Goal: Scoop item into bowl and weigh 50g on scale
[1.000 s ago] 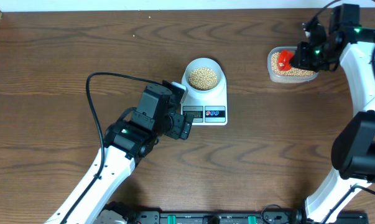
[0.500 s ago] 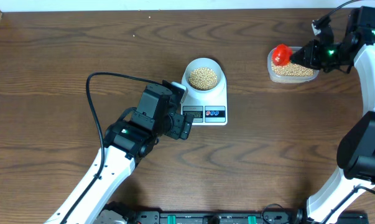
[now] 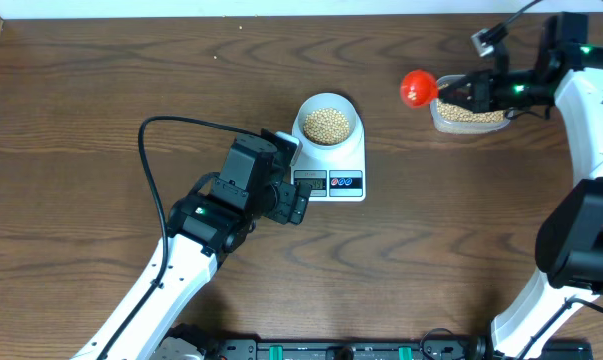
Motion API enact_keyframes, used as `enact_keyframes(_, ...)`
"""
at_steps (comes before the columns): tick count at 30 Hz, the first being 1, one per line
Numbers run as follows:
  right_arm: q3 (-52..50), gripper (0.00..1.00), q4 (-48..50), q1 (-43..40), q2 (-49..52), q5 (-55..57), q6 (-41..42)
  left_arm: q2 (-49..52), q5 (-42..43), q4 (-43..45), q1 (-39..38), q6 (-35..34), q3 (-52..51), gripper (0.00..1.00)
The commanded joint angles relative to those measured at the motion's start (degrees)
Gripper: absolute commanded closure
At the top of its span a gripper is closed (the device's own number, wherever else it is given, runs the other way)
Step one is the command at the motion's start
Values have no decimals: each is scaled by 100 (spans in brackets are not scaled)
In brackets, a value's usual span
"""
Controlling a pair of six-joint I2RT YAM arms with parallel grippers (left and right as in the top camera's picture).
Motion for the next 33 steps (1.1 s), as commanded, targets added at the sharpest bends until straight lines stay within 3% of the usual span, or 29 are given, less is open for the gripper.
enact_keyframes(1,-4,99,-96,210,33,-505,-894,-37,28,-2,24,55,4,12)
enact_keyframes(16,160,99,74,887,33,-501,-776,-37,28,-2,24,55,4,12)
enact_keyframes(33,935,99,407,2170,33,2109,76,-37,28,-2,24,55,4,12)
